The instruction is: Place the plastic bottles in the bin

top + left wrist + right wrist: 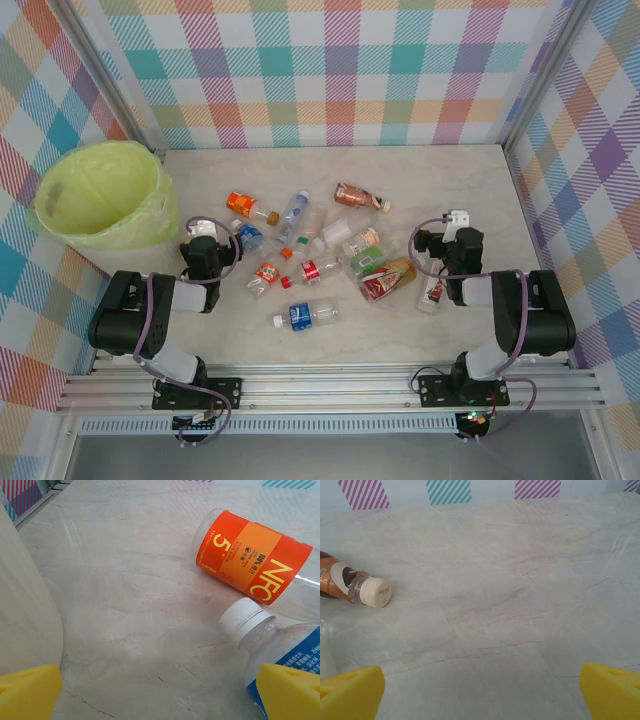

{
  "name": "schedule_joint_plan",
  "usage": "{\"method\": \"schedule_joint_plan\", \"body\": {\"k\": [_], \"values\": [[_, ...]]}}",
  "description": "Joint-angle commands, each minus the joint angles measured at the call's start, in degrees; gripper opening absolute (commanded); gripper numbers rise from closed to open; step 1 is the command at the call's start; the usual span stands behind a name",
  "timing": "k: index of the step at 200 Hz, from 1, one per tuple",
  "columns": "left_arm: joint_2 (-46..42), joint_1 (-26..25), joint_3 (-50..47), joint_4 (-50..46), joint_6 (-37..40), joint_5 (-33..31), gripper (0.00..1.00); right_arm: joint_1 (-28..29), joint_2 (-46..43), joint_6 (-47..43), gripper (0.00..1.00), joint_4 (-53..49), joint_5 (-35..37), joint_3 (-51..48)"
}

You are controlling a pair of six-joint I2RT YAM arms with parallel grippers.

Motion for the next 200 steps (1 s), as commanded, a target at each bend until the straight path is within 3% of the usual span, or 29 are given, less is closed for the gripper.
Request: {"method": "schedule_joint_plan", "body": {"k": [1,200], "values": [[0.0,0.0,0.6,1.2,0.5,0.0,1.0,-0.3,-0.2,0.4,1.0,0.7,-1.0,0.0],[-0.1,0.0,0.5,1.3,0.5,0.0,1.0,-0.8,-0.2,0.5,1.0,0.6,-1.9,0.0]]}}
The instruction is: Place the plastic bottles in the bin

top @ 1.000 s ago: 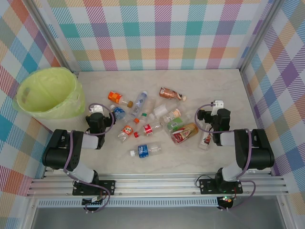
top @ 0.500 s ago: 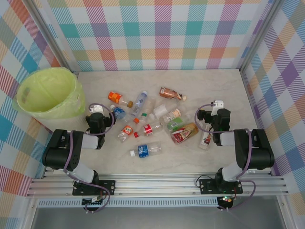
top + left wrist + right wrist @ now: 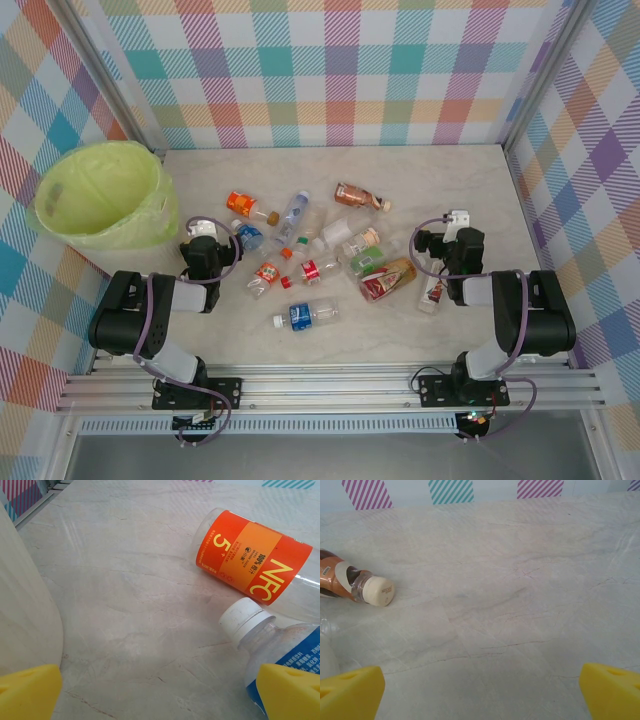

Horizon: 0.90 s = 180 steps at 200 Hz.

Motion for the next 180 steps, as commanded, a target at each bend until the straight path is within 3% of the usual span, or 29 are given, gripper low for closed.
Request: {"method": "schedule_joint_plan", "body": {"k": [1,40,86,137,157,180], "values": [[-0.1,0.0,0.5,1.3,0.5,0.0,1.0,-0.3,-0.2,0.5,1.0,0.7,-0.9,0.0],[-4.1,-0.1,1.7,-3.9,1.6,2.8,1.0,-0.3,-4.7,1.1,1.0,0.5,0.7,-2.1],[-12.7,-0.9,3.5,-14.2,0.9,-0.7,1.0,-0.2,-14.1,3.1,1.0,-12.0,1.4,0.2],[-20.6,-2.1,5.5,-24.6,-10.3,-3.2,1.0,-0.3,-23.4,15.8,1.0,-38.9,5.4,7.4],[-22.9,-2.2,7.0,-30.7,-16.4,-1.9,1.0,-0.3,-23.6,25.0,1.0,-55.1,11.8,12.3],[-25.5,-2.3,7.4,-34.1,-21.2,3.5,1.0,-0.4,-22.4,28.6,0.99,-70.9,6.9,17.6]]}}
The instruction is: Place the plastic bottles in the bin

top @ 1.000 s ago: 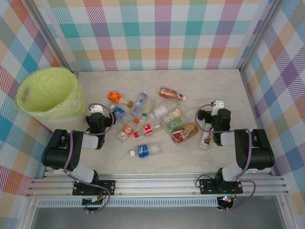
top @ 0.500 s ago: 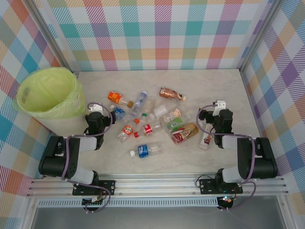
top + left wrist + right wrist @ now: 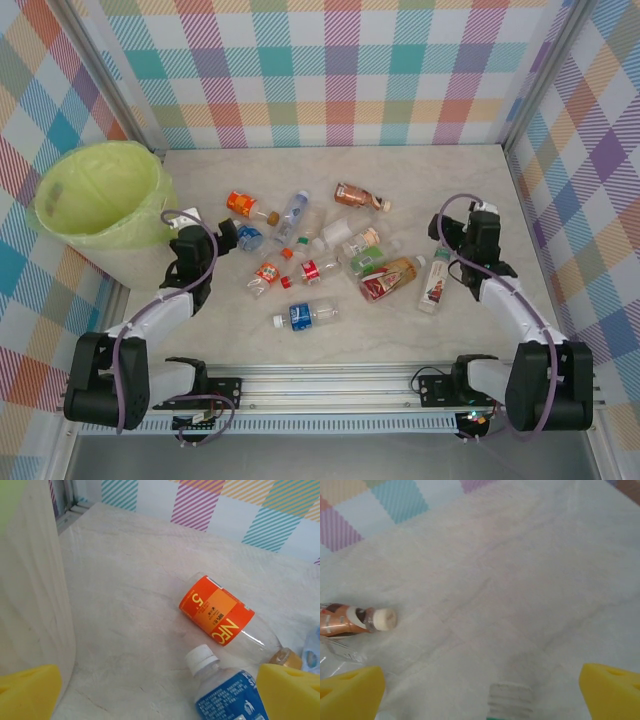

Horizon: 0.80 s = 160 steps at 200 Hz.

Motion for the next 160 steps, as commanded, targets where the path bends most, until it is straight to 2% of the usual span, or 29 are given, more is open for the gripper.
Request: {"method": "schedule_joint_plan", "body": {"k": [1,31,48,60,108,160], "values": [[-3.0,-0.4,2.0,-7.1,-8.5,4.3,1.0,-0.3,0.6,9.0,0.99,-23.5,-1.1,5.1],[-5.1,-0.3,3.3,-13.0,-15.9,8.3,1.0,-0.3,-1.3,10.7,0.95,-34.9,-7.4,5.4],[-6.5,-0.4,1.9,-10.6,-16.5,14.3,1.0,-0.2,-2.6,10.3,0.89,-39.1,-11.7,5.2],[-7.4,-0.4,0.9,-9.3,-17.1,15.7,1.0,0.5,-3.4,12.3,0.87,-42.0,-12.7,4.4],[-8.3,-0.5,0.5,-8.6,-19.1,18.0,1.0,3.1,-2.9,10.7,0.81,-42.2,-14.8,1.1],[-4.2,-1.3,3.8,-10.4,-26.3,24.6,1.0,6.4,1.4,11.6,0.8,-39.0,-10.9,-0.3]]}}
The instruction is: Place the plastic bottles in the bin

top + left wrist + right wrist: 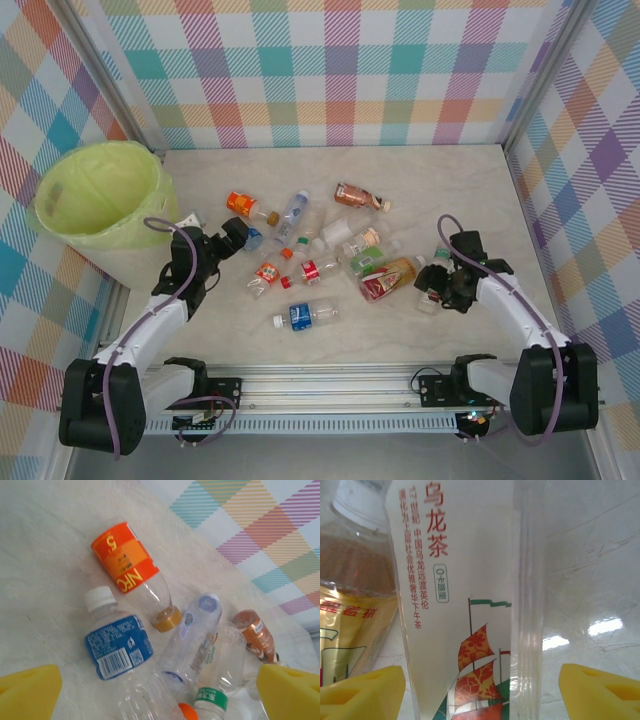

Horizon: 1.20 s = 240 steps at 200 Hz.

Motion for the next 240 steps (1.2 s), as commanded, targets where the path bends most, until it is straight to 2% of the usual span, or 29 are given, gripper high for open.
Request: {"method": "schedule_joint_plan", "body": {"k": [1,28,49,78,96,133,153,178,199,215,240], "values": [[1.9,-1.2,2.5,-1.5,-4.4,4.7,1.0,1.0,1.4,1.2,0.8,1.0,1.9,-1.6],[3.5,-3.7,4.6,-4.5,-4.3,4.0,1.0,1.0,-0.5,2.2,0.73,5.3,4.6,-5.0],[4.4,-5.9,5.4,-3.1,-3.6,4.3,1.0,1.1,-1.7,2.6,0.65,7.3,4.9,-6.5],[5.3,-9.9,7.7,-2.3,-1.8,1.2,1.0,1.1,-3.1,2.8,0.57,8.9,5.4,-6.9],[7.3,-10.4,9.3,-0.7,-1.5,3.3,1.0,1.1,-5.2,2.2,0.52,11.1,5.1,-7.2],[12.4,-11.1,13.7,0.7,-1.5,11.2,1.0,1.2,-12.4,-0.3,0.48,14.6,7.0,-6.8],[13.7,-12.3,15.5,1.0,-0.7,14.4,1.0,1.2,-17.7,-5.3,0.45,19.9,1.7,-7.6],[15.9,-14.0,18.3,1.0,0.2,17.0,1.0,1.1,-19.4,-9.2,0.44,27.1,-11.0,-6.9],[19.4,-16.0,20.3,3.5,0.3,15.2,1.0,1.3,-15.6,-8.7,0.43,34.0,-21.8,-5.9],[22.7,-17.4,23.3,5.5,-0.5,16.2,1.0,2.2,-11.2,-7.8,0.43,40.0,-28.5,-4.7],[27.0,-19.6,29.2,4.7,-1.2,16.4,1.0,7.4,-3.6,-9.4,0.43,44.6,-32.6,-0.3]]}}
